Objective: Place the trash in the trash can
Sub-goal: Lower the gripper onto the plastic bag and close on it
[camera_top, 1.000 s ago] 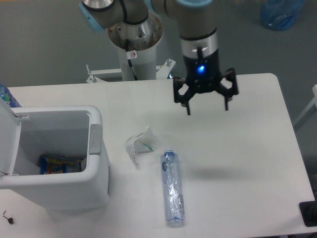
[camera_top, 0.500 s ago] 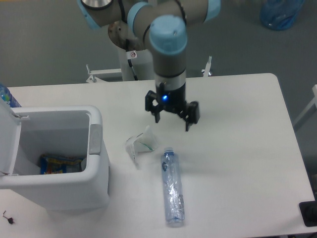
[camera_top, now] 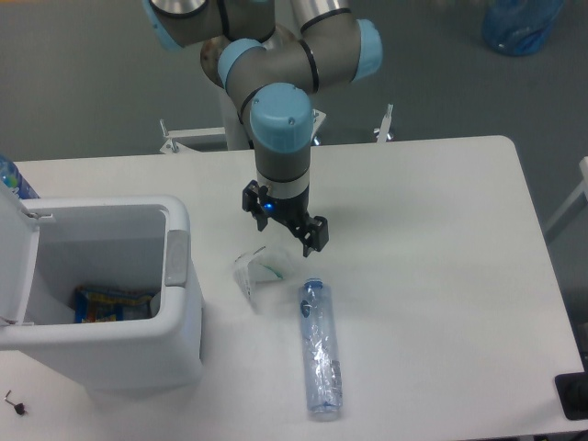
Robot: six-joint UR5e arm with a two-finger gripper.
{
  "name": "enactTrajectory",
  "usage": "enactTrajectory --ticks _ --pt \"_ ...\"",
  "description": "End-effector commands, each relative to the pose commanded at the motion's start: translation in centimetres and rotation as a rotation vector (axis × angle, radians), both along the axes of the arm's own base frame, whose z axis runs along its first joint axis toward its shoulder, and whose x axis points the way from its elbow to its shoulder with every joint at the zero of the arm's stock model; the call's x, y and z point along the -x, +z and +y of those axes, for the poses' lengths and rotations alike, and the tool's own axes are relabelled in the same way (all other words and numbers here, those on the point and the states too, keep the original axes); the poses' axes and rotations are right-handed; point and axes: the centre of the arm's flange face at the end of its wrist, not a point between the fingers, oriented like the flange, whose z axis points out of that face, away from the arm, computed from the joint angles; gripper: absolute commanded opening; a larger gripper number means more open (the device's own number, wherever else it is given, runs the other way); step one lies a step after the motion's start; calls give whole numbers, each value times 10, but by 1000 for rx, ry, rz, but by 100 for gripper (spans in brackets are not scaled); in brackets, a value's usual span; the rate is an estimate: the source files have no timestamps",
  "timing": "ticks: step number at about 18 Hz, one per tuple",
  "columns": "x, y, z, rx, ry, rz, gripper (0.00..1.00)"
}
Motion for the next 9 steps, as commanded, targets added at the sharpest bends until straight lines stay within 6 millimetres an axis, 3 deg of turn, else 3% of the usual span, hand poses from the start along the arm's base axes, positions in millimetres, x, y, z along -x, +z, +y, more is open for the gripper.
enactTrajectory --ticks 2,4,9 --pt "0 0 0 0 0 0 100" --pt "0 0 0 1 8 -2 90" --pt "2 0 2 4 14 -1 24"
